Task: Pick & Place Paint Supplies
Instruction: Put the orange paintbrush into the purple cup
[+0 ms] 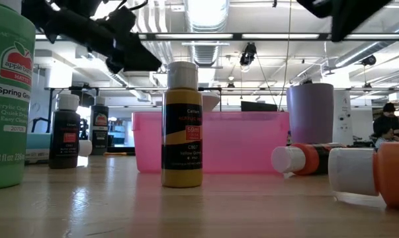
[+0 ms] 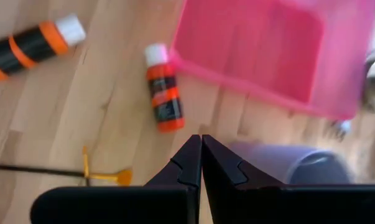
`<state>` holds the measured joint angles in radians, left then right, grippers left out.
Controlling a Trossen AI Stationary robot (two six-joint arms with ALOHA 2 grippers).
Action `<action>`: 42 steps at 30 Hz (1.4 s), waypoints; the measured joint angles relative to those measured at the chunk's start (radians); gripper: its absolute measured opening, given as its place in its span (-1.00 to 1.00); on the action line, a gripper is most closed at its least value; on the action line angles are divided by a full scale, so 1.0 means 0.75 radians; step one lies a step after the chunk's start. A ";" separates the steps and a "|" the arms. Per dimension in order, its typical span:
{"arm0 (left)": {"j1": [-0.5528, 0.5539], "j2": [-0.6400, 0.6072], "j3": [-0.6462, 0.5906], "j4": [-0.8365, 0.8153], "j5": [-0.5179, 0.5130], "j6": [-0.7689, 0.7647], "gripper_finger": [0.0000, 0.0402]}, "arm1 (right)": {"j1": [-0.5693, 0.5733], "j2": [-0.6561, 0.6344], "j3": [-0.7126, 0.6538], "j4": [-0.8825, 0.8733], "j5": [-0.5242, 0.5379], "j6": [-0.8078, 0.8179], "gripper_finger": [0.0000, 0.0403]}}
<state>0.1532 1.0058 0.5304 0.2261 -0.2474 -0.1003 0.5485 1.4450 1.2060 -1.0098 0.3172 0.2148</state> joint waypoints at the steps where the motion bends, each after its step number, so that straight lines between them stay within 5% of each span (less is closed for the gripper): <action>1: 0.000 -0.011 -0.014 0.005 0.000 -0.023 -0.18 | 0.014 0.013 -0.014 -0.004 -0.001 0.030 -0.96; 12: -0.010 -0.036 -0.127 0.003 0.093 -0.198 -0.18 | 0.081 0.058 -0.190 0.218 0.006 0.189 -0.93; 28: -0.018 -0.036 -0.155 0.011 0.140 -0.211 -0.18 | 0.130 0.047 -0.269 0.224 -0.188 0.518 -0.31; 42: -0.018 -0.036 -0.155 0.010 0.140 -0.209 -0.18 | 0.189 0.047 -0.372 0.489 -0.189 0.568 -0.13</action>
<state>0.1394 0.9791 0.4145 0.2337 -0.1425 -0.2573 0.6899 1.4803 0.9270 -0.6434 0.1753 0.6409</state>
